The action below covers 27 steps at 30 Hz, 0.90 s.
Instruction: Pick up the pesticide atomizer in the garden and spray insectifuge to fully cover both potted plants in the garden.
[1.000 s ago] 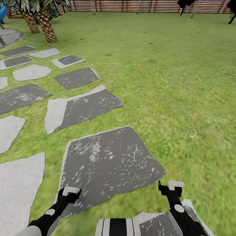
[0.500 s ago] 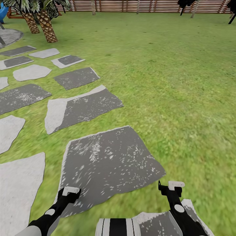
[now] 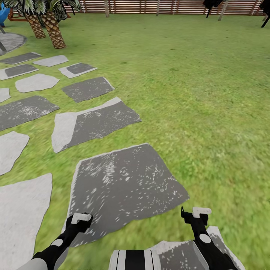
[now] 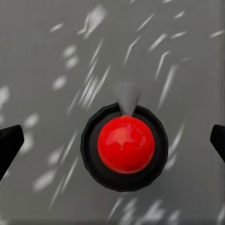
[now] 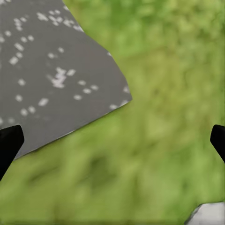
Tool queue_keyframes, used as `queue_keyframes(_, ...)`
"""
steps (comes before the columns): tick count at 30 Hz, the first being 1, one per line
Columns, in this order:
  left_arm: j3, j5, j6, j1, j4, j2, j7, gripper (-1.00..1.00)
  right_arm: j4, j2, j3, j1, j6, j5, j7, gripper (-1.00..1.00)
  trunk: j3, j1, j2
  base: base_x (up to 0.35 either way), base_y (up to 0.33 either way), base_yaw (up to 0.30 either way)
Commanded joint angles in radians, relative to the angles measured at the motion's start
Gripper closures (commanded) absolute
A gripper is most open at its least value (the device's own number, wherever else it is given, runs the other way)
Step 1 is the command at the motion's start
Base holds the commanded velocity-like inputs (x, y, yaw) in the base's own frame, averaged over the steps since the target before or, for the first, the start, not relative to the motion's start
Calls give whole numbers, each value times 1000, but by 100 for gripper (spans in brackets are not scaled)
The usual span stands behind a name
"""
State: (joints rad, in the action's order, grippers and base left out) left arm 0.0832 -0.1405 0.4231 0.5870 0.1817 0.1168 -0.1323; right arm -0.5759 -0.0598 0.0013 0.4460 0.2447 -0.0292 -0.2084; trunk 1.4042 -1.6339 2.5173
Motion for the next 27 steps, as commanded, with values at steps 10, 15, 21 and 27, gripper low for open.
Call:
queue_keyframes(10, 9, -10, 3, 0, 0, 0, -4, -100, 1, 2, 0, 0, 2, -2, -5, -100, 7, 0, 0, 0, 0, 0)
queue_keyframes(15, 9, -10, 1, 0, 1, 0, -4, -100, 1, 1, 0, 0, 2, -2, -5, -100, 7, 0, 0, 0, 0, 0)
queue_keyframes(21, 11, -7, -7, 0, 1, 0, -3, 100, 1, 2, 0, 0, 2, -2, -5, -100, 7, 0, 0, 0, 0, 0)
queue_keyframes(27, 20, 9, -5, 0, 1, 0, -4, 100, 1, 2, 0, 0, 2, -2, -5, -100, 7, 0, 0, 0, 0, 0)
